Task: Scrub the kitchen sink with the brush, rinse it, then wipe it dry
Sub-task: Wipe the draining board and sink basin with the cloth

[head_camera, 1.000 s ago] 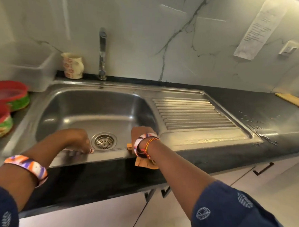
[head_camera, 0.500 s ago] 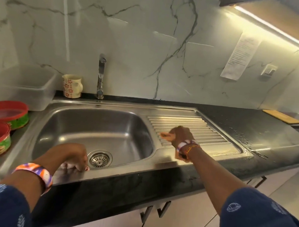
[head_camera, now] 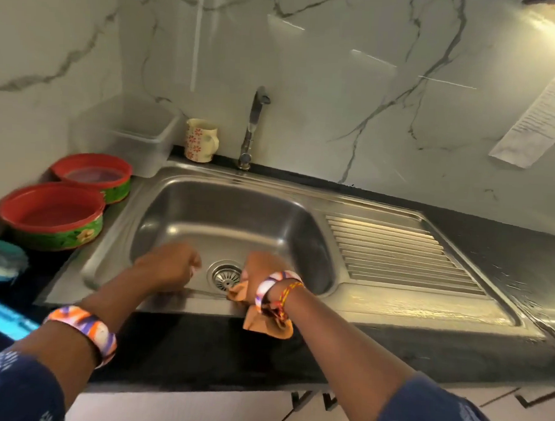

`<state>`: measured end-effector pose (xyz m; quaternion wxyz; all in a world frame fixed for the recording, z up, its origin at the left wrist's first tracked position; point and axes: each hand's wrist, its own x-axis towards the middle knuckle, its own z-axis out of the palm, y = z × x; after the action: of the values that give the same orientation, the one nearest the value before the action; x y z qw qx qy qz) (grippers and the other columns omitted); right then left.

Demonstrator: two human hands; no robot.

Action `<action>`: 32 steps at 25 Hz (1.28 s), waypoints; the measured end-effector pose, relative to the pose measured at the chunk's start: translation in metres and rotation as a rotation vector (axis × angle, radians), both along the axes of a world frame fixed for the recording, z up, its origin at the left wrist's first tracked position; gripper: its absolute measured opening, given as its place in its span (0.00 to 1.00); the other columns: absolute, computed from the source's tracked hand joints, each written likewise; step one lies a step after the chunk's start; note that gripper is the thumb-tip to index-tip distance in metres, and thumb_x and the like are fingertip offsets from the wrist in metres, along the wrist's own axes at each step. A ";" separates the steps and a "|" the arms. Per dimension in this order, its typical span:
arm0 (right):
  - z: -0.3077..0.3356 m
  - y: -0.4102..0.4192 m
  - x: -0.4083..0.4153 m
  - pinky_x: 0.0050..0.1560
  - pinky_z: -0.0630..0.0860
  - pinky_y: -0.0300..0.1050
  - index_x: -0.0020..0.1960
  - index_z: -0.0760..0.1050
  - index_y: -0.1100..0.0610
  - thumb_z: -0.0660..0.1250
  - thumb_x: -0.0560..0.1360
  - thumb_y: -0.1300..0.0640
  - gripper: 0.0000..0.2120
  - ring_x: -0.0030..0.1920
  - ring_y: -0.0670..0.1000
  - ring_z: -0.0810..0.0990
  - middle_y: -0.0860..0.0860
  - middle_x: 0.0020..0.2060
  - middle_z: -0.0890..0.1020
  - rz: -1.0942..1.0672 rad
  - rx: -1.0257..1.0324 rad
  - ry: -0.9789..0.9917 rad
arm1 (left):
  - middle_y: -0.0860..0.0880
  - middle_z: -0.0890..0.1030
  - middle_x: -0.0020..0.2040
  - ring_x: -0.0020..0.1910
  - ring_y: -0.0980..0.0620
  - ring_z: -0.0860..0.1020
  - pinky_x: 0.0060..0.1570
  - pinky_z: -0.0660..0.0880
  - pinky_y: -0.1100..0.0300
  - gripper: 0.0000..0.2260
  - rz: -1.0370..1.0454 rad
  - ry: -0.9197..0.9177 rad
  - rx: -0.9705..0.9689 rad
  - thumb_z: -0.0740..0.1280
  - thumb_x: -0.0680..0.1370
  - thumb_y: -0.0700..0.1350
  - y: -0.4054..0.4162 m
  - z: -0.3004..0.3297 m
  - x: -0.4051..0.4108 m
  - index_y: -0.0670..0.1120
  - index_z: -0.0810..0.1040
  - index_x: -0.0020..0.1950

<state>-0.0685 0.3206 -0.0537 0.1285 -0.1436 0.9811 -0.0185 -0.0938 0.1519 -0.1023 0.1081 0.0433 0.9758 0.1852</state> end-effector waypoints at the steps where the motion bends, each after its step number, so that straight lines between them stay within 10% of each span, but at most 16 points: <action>1: -0.001 -0.010 -0.005 0.33 0.69 0.34 0.34 0.77 0.57 0.70 0.71 0.57 0.08 0.33 0.49 0.76 0.52 0.29 0.75 0.038 -0.058 -0.055 | 0.47 0.77 0.64 0.61 0.49 0.76 0.60 0.71 0.58 0.17 0.105 0.073 0.019 0.63 0.78 0.40 -0.008 0.001 0.004 0.50 0.75 0.65; 7: 0.006 -0.013 -0.013 0.37 0.71 0.35 0.37 0.77 0.51 0.69 0.66 0.68 0.11 0.33 0.42 0.73 0.45 0.32 0.76 -0.034 -0.825 -0.290 | 0.43 0.78 0.60 0.58 0.43 0.77 0.53 0.75 0.51 0.15 0.456 0.246 0.037 0.63 0.77 0.40 -0.025 0.004 0.045 0.46 0.75 0.64; 13: 0.026 0.097 -0.039 0.42 0.75 0.43 0.40 0.81 0.57 0.70 0.69 0.62 0.01 0.38 0.48 0.77 0.51 0.36 0.81 0.002 -0.471 -0.065 | 0.45 0.76 0.60 0.58 0.47 0.76 0.54 0.73 0.55 0.14 0.353 0.160 -0.054 0.62 0.79 0.48 0.023 0.005 0.055 0.46 0.73 0.63; 19: 0.025 0.232 -0.043 0.31 0.68 0.38 0.29 0.73 0.55 0.66 0.74 0.48 0.17 0.33 0.51 0.78 0.52 0.29 0.77 -0.255 -0.133 0.323 | 0.47 0.80 0.57 0.53 0.49 0.77 0.54 0.73 0.56 0.12 -0.092 0.013 -0.077 0.62 0.78 0.49 0.121 0.013 0.018 0.46 0.79 0.55; 24: -0.013 0.282 -0.030 0.52 0.78 0.46 0.54 0.76 0.57 0.65 0.75 0.54 0.10 0.53 0.55 0.80 0.55 0.52 0.81 -0.470 0.119 0.295 | 0.47 0.81 0.55 0.52 0.48 0.79 0.52 0.75 0.56 0.13 0.000 -0.057 -0.228 0.65 0.76 0.52 0.171 0.006 -0.006 0.46 0.80 0.54; 32: -0.023 0.171 -0.036 0.50 0.76 0.48 0.49 0.80 0.60 0.62 0.76 0.59 0.09 0.50 0.58 0.81 0.57 0.46 0.83 -0.087 -0.129 0.186 | 0.51 0.78 0.44 0.43 0.53 0.76 0.45 0.71 0.61 0.16 0.165 -0.178 -0.231 0.69 0.73 0.57 0.165 0.003 0.004 0.46 0.81 0.52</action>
<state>-0.1044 0.4920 -0.0771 0.0266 -0.1101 0.9908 -0.0739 -0.0900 0.3172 -0.0998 0.1830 -0.0666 0.9773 0.0831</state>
